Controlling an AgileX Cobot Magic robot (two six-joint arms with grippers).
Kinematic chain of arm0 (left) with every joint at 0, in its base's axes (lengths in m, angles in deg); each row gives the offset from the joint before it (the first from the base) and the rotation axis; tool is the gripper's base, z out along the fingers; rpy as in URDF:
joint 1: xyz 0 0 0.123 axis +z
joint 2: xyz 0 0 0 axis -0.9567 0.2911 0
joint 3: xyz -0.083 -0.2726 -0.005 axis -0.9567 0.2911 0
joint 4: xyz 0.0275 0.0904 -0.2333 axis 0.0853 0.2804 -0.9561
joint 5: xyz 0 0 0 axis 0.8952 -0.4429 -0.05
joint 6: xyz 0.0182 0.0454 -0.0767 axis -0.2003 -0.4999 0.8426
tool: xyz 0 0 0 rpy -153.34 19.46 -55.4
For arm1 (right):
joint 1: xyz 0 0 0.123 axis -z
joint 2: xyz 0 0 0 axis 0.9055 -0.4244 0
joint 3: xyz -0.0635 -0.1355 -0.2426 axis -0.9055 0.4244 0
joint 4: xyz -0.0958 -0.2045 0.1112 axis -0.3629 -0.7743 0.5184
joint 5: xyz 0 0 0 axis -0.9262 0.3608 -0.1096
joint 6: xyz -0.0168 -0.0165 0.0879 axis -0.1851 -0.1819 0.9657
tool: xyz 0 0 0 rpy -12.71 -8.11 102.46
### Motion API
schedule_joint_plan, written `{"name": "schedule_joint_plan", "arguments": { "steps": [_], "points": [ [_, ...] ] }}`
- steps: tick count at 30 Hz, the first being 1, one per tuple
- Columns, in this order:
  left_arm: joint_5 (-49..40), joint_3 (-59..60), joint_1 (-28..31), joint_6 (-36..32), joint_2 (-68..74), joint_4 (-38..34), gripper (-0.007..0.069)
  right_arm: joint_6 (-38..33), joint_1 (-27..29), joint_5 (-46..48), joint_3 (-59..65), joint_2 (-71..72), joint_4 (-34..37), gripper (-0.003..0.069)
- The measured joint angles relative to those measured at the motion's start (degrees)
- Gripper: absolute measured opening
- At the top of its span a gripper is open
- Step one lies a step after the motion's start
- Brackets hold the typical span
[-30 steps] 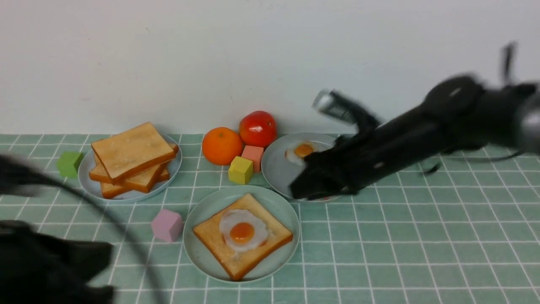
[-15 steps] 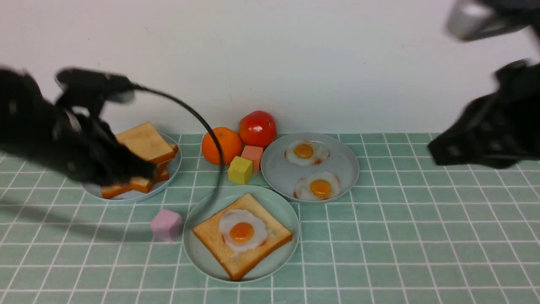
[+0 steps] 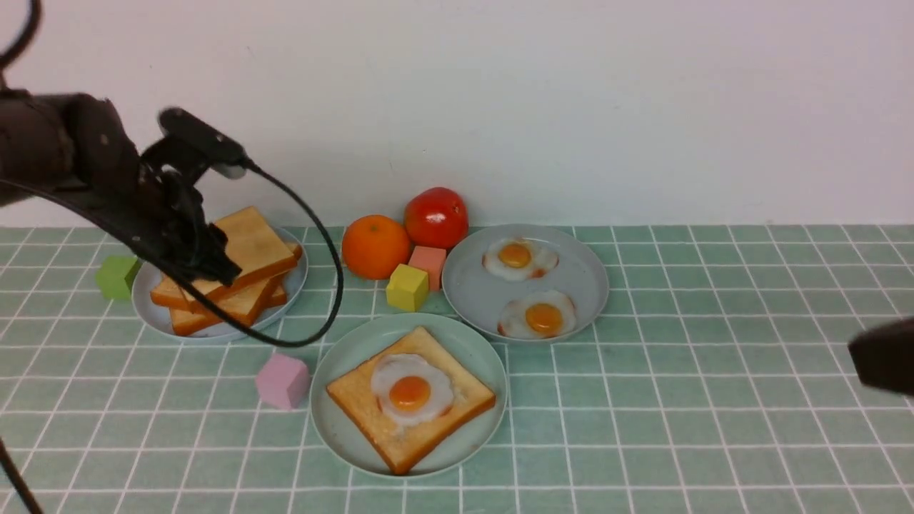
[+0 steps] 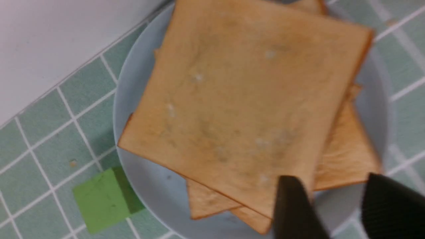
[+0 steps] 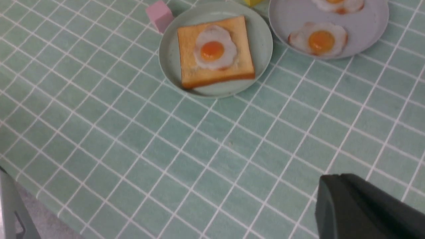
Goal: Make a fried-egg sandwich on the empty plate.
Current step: Use the left arm to grab a slice of bread, then use the left arm to place a slice of bread on the fried egg in the middle
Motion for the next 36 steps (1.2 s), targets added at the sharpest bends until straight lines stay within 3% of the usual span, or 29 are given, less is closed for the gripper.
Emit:
{"name": "schedule_joint_plan", "arguments": {
  "steps": [1,4,9,19,27,32,36],
  "points": [
    [0.8,0.0,0.0,0.0,1.1,1.7,0.0402,0.0,0.0,-0.1,1.0,0.7,0.2,0.0014],
    [2.4,0.0,0.0,0.0,2.9,3.1,0.0449,0.3,0.0,-0.6,2.0,1.2,0.6,0.0014],
    [6.3,-0.1,0.0,0.0,5.5,3.6,0.0442,2.2,0.0,-1.9,2.7,1.4,0.7,0.0014],
    [7.4,-0.5,-0.1,0.0,7.1,4.9,0.0300,3.0,0.0,-2.3,2.7,1.4,2.5,0.0014],
    [5.2,-0.9,-0.4,0.0,5.5,6.1,0.0069,3.0,0.0,-2.3,2.7,1.4,3.6,0.0015],
    [1.3,-0.4,-0.3,4.8,0.0,4.5,0.0065,3.0,0.0,-2.3,2.7,1.5,3.6,0.0015],
    [-2.4,2.5,-3.7,12.2,-9.2,2.9,0.0065,3.0,0.0,-2.3,2.7,2.2,3.5,0.0015]
  ]
}}
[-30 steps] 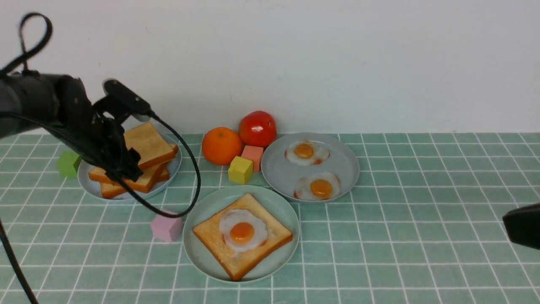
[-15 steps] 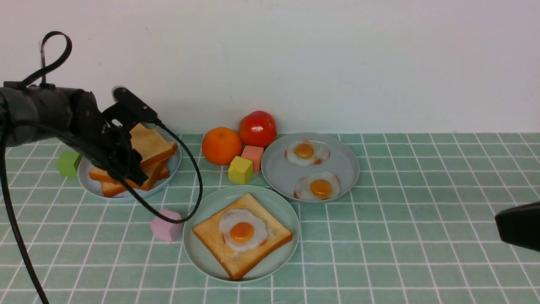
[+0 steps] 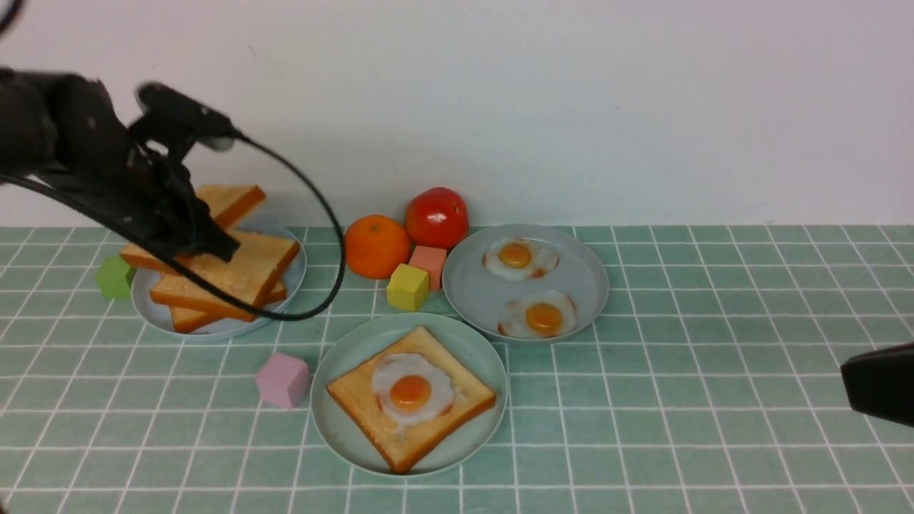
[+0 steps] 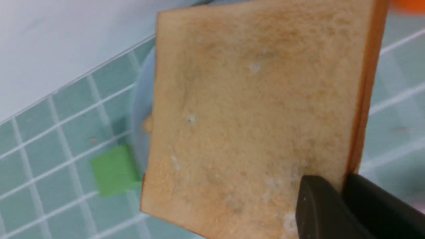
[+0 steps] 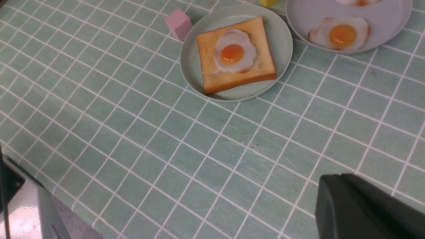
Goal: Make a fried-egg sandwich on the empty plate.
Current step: Use the left arm to place a slice of bread on the fried egg in the middle
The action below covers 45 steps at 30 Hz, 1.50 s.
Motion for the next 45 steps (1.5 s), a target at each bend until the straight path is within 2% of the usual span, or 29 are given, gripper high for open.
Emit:
{"name": "schedule_joint_plan", "arguments": {
  "steps": [2,8,10,11,13,19,27,30,38,45],
  "points": [
    [-0.3,2.7,-3.8,1.9,-3.4,0.1,0.0064,0.0,0.0,0.0,0.0,0.3,-0.2,0.0015],
    [-1.1,12.7,-24.1,11.0,-7.9,2.8,0.0063,0.0,0.0,0.0,0.0,0.3,-0.2,0.0015],
    [-1.2,13.3,-26.9,12.9,-7.3,4.9,0.0063,0.0,0.0,0.0,0.0,0.3,-0.2,0.0015],
    [-0.3,13.6,-30.0,16.4,-5.9,8.7,0.0063,0.0,0.0,0.0,0.0,0.3,-0.2,0.0015],
    [1.1,13.7,-32.0,20.2,-4.4,12.5,0.0057,0.0,0.0,0.2,0.0,0.3,-0.2,0.0017],
    [2.8,13.7,-33.5,27.2,0.1,18.7,0.0056,0.0,0.0,0.2,0.0,0.3,-0.2,0.0022],
    [4.4,13.7,-33.5,27.8,1.5,18.7,0.0059,0.0,0.0,0.4,0.0,0.3,0.1,0.0029],
    [4.5,13.7,-33.5,27.8,1.6,17.9,0.0115,0.0,0.0,0.4,0.0,0.3,0.1,0.0032],
    [4.6,13.7,-33.5,27.8,1.5,12.2,0.0338,0.0,0.0,0.5,0.0,0.3,0.1,0.0040],
    [2.9,13.5,-33.5,27.8,-2.4,10.3,0.0370,0.0,0.0,0.6,0.0,0.3,0.1,0.0046]
  ]
}}
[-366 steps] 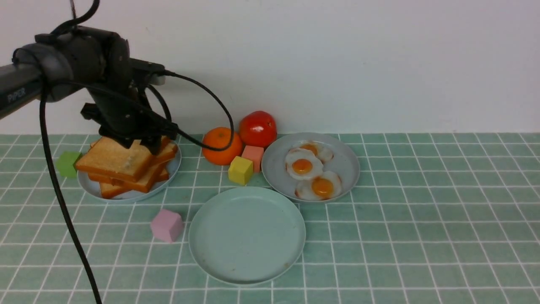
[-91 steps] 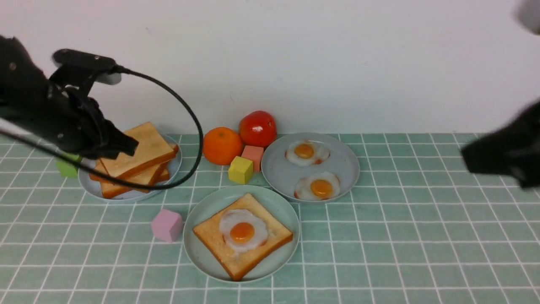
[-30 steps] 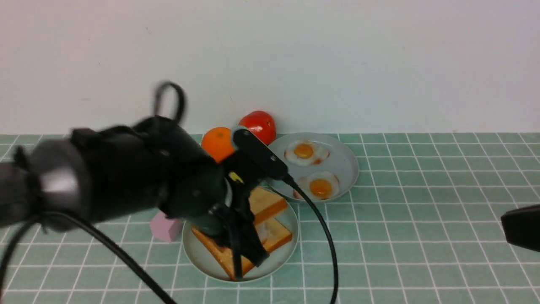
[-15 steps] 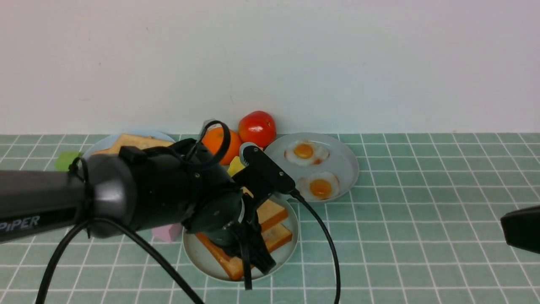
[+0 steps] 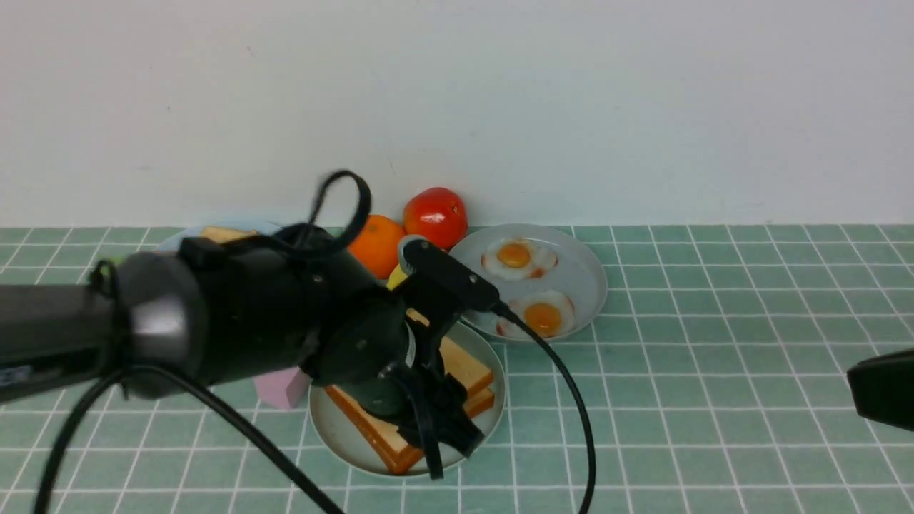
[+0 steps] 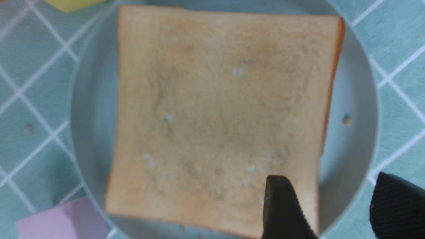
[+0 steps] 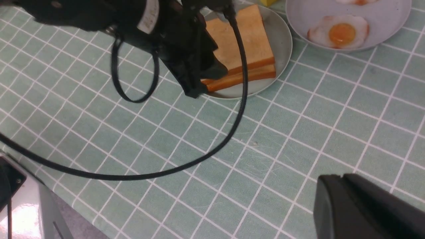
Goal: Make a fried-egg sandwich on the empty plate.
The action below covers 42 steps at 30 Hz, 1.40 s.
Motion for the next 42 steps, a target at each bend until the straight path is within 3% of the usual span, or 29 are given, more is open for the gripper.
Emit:
{"name": "schedule_joint_plan", "arguments": {
  "steps": [4,8,11,17,26,33,40,42],
  "points": [
    [-2.3,0.0,0.0,0.5,-6.8,-2.6,0.0311,0.0,0.0,0.0,0.0,0.2,-0.5,0.0049],
    [-0.4,2.8,0.0,1.2,-24.4,-6.6,0.0083,0.1,0.0,0.4,0.0,2.1,-2.1,0.0050],
    [3.5,8.2,0.0,1.4,-36.7,-8.4,-0.0013,1.5,0.0,0.9,0.5,4.2,-3.7,0.0050],
    [14.4,28.1,0.0,1.5,-63.1,-14.1,-0.0013,9.2,0.0,3.8,5.5,12.5,-10.9,0.0050],
    [30.5,51.9,0.0,1.5,-87.5,-15.7,-0.0013,22.5,0.0,4.0,17.0,28.5,-20.9,-0.0009],
    [26.9,55.3,0.0,1.5,-92.2,-15.8,-0.0013,27.7,0.0,-3.4,22.6,33.8,-25.4,-0.0008],
    [21.2,57.4,0.0,2.1,-92.2,-17.0,-0.0013,29.4,0.0,-21.6,31.1,34.0,-28.9,0.0000],
    [20.6,57.7,0.0,2.1,-92.2,-17.0,-0.0013,29.4,0.0,-23.0,32.8,34.0,-28.9,0.0001]
  ]
}}
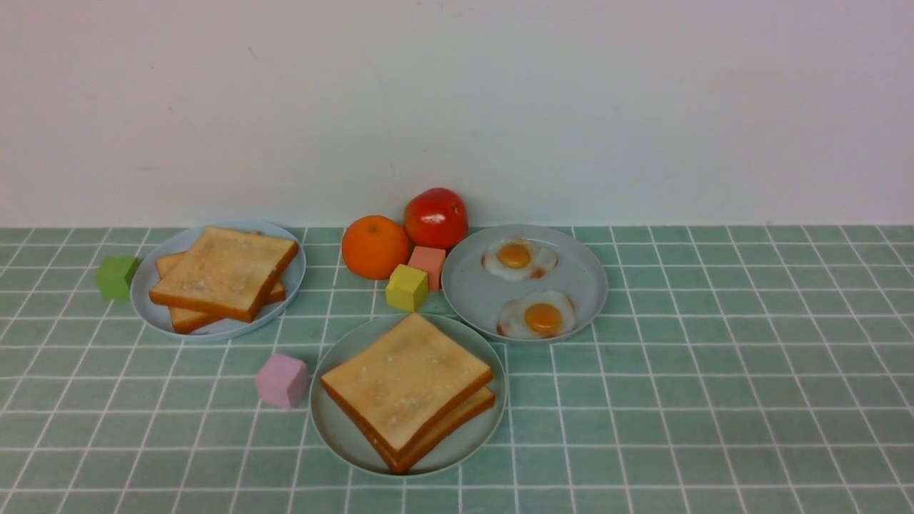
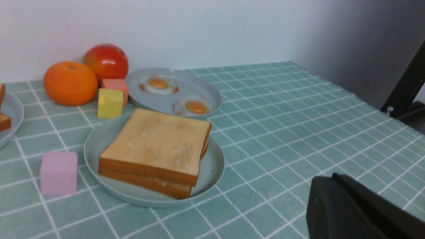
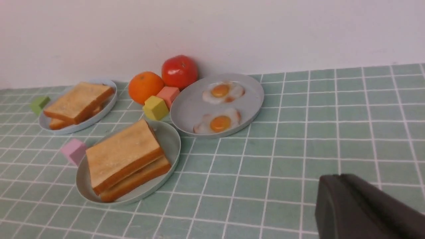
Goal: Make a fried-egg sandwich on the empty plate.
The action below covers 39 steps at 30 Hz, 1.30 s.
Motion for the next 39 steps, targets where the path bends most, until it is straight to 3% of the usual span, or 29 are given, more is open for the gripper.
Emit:
{"name": "schedule_joint_plan", "arguments": {
  "steps": [11,15,19,23,39],
  "points": [
    [-1.1,0.3,0.0,0.0,0.0,-0.1,-0.0013,0.7,0.6,-1.0,4.8,0.4,-1.5,-0.0002],
    [-1.1,0.3,-0.1,0.0,0.0,-0.1,-0.0013,-0.5,9.2,-6.7,9.5,2.0,-1.3,-0.0014],
    [-1.1,0.3,-0.1,0.0,0.0,-0.1,-0.0013,-6.7,23.9,-16.3,19.1,5.6,4.9,-0.0014],
    [-1.1,0.3,-0.1,0.0,0.0,-0.1,-0.0013,-13.4,28.5,-19.4,25.1,11.0,10.6,-0.0014],
    [-1.7,0.3,-0.1,0.0,0.0,-0.2,-0.0004,-22.9,26.9,-13.4,25.6,11.7,11.6,-0.0014]
  ]
}}
